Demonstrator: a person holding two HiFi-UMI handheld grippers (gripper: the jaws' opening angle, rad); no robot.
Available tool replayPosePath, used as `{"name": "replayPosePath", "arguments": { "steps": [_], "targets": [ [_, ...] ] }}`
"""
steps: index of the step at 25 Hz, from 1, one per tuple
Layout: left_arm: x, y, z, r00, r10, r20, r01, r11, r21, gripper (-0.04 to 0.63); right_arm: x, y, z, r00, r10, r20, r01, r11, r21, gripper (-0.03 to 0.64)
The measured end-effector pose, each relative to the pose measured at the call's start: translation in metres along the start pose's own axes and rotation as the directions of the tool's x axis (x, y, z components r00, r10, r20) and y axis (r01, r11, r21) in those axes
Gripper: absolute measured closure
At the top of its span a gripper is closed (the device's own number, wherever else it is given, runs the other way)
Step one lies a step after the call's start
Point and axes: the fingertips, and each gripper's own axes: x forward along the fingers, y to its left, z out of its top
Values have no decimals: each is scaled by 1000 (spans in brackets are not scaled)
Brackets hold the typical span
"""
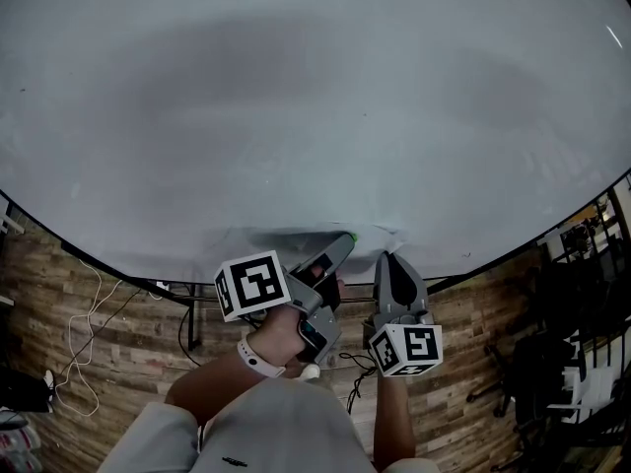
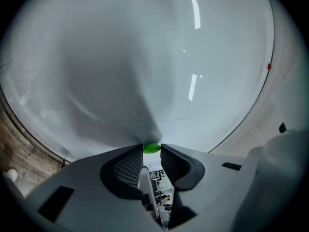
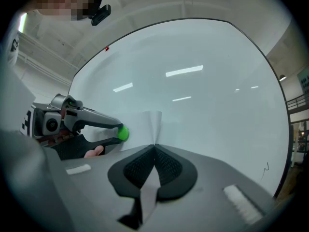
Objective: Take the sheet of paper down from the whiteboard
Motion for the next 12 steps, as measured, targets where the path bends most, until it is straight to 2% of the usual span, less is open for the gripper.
{"name": "replayPosePath", "arguments": {
  "steps": [7,12],
  "targets": [
    [-10,1,-25,998,3,-55,-1,999,48,480,-12,-3,4,999,-41,8,41,999,-7,606],
    [-19,-1,-32,998,6,-60,3,988,154,480,-26,-10,6,996,-86,17,86,996,-7,606]
  ]
}}
